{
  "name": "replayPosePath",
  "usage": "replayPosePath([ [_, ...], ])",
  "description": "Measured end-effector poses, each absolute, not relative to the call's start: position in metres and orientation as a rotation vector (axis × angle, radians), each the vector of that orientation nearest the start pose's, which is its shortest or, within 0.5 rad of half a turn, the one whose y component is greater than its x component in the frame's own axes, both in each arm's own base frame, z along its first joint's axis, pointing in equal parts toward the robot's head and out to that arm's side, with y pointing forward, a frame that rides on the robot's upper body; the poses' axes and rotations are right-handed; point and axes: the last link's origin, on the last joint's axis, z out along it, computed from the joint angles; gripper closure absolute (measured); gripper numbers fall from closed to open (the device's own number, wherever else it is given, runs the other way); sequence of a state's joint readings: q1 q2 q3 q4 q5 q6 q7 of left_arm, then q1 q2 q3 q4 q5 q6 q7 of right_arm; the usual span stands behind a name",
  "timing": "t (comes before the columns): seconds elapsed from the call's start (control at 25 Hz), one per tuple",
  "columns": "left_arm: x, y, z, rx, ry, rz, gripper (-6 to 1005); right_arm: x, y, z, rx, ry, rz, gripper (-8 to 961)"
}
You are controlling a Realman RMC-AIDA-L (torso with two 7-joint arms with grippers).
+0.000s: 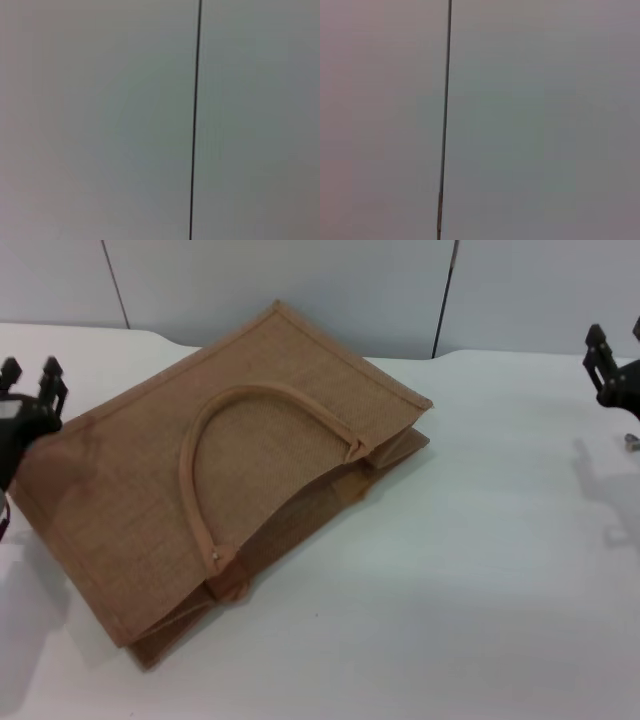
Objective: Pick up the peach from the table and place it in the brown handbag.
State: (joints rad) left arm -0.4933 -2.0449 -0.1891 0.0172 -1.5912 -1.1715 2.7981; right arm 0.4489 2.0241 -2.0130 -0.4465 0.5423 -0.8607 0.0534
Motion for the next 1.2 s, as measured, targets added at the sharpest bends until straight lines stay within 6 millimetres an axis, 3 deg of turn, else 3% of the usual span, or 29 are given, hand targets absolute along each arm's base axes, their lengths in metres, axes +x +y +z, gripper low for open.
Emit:
replayPosePath([
  [0.52, -0.375, 0.326, 0.022, -1.461, -0.706, -0.653, 503, 0.296, 0.374, -0.018, -1.735, 0.477, 0.6, 401],
  [1.2, -0.364, 0.334, 0.012, -1.497, -0.729, -0.676, 502, 0.289, 0.378, -0.019, -1.742, 0.463, 0.617, 401],
])
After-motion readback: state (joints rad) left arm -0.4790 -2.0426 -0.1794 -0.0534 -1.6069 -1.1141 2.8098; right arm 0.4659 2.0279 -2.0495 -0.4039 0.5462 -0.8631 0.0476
